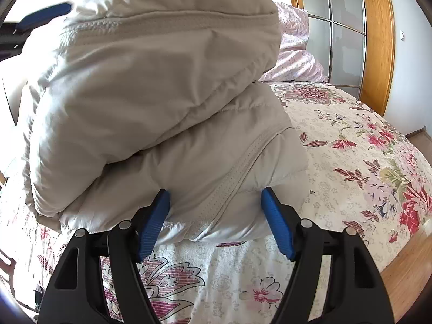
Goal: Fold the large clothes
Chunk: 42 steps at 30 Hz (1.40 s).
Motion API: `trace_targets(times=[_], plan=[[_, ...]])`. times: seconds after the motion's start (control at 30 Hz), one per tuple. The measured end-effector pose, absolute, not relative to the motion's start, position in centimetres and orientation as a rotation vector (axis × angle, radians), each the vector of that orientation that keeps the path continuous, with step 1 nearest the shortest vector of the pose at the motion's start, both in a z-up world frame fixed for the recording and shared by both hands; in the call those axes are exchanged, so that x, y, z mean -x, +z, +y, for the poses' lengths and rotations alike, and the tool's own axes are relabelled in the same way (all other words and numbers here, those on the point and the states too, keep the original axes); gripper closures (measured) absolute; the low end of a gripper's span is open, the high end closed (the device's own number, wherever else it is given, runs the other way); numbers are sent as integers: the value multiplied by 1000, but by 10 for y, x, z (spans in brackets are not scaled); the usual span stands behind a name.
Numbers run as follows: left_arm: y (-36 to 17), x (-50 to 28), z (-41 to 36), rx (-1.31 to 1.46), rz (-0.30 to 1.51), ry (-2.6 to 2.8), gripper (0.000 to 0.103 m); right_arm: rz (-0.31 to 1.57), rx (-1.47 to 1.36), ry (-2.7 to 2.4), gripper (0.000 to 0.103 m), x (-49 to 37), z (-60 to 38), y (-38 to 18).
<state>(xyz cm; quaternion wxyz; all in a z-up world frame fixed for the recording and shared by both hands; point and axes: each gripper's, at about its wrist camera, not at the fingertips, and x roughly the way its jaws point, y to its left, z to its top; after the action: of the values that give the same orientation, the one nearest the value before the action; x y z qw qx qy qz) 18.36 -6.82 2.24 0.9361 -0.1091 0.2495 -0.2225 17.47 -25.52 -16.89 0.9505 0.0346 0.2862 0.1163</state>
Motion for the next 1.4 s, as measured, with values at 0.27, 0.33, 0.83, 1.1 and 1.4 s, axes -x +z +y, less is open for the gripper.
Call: trace_targets(times=[0.27, 0.33, 0.83, 1.1, 1.4], plan=[[-4, -231, 15, 183, 556, -64, 24, 585, -69, 230, 31, -174, -254, -169], [-17, -246, 24, 184, 591, -39, 25, 585, -68, 228, 31, -175, -254, -169], [-68, -275, -70, -54, 650, -81, 31, 504, -30, 276, 30, -153, -282, -156], [-74, -278, -72, -47, 629, -75, 30, 379, -29, 466, 30, -115, -292, -105], [-75, -277, -72, -45, 619, -68, 30, 293, -52, 509, 30, -160, -252, -17]])
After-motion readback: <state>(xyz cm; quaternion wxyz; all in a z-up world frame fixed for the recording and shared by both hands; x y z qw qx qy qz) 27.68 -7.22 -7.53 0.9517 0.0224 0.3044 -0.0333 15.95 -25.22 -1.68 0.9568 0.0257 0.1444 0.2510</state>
